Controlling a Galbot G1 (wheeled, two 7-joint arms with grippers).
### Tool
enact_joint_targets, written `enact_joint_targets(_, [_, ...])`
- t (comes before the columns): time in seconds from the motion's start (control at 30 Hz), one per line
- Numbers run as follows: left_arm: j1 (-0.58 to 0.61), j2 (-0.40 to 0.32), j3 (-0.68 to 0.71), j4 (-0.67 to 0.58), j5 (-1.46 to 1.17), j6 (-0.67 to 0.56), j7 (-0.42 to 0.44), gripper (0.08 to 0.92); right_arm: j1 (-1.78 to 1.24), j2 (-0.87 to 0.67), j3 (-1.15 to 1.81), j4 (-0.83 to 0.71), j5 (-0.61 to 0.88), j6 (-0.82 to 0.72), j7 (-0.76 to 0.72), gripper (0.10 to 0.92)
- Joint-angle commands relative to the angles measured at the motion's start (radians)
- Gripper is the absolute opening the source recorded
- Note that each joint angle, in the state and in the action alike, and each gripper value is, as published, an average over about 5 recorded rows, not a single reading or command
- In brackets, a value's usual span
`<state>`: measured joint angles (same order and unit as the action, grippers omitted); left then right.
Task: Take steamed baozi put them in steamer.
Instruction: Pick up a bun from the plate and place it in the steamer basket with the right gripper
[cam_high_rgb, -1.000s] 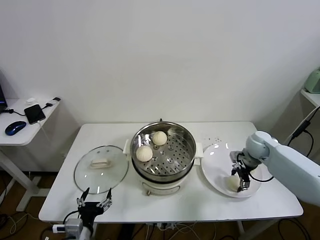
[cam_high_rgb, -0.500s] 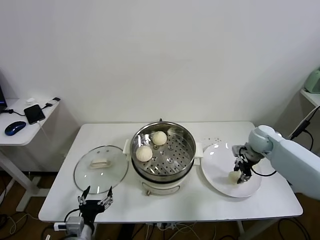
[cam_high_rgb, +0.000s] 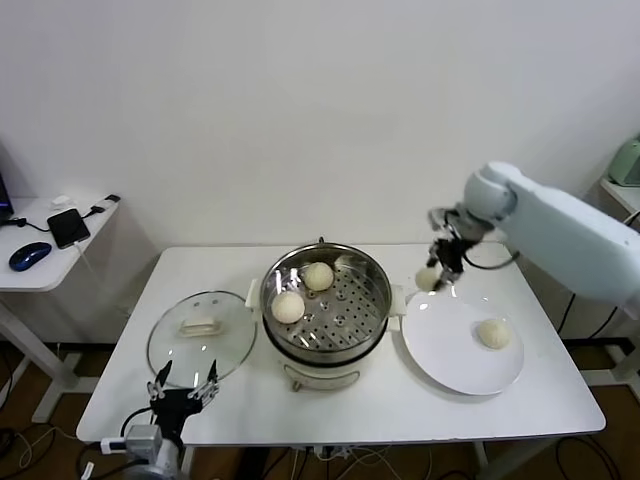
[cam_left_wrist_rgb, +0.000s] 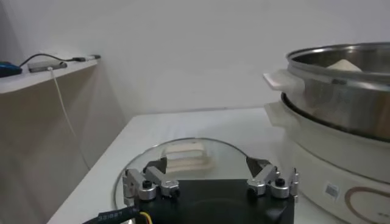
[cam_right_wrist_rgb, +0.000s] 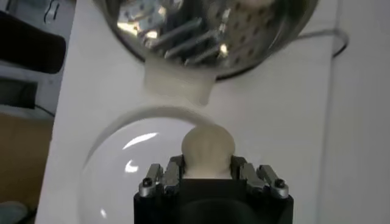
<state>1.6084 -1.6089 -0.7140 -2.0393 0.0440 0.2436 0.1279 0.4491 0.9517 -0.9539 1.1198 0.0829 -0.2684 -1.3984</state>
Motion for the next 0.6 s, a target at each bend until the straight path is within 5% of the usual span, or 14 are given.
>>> enact_joint_targets(0.03, [-0.007,-0.010,-0.004,-0.005,-0.002,-0.002,-0.002,0.823,0.308,0.268,-0.183,-0.145,0.283,0.130,-0.055,0.565])
enact_joint_targets(0.23, [-0.008,-0.013,-0.004,-0.007,-0.011,-0.004,-0.004,0.823,0.290,0.341,-0.282,-0.107,0.413,0.516,-0.115,0.610])
enact_joint_targets(0.6, [-0.011,-0.024,-0.002,-0.015,-0.013,-0.003,-0.005,0.823,0.135,0.358,-0.261,-0.021,0.044,0.950,-0.054,0.611])
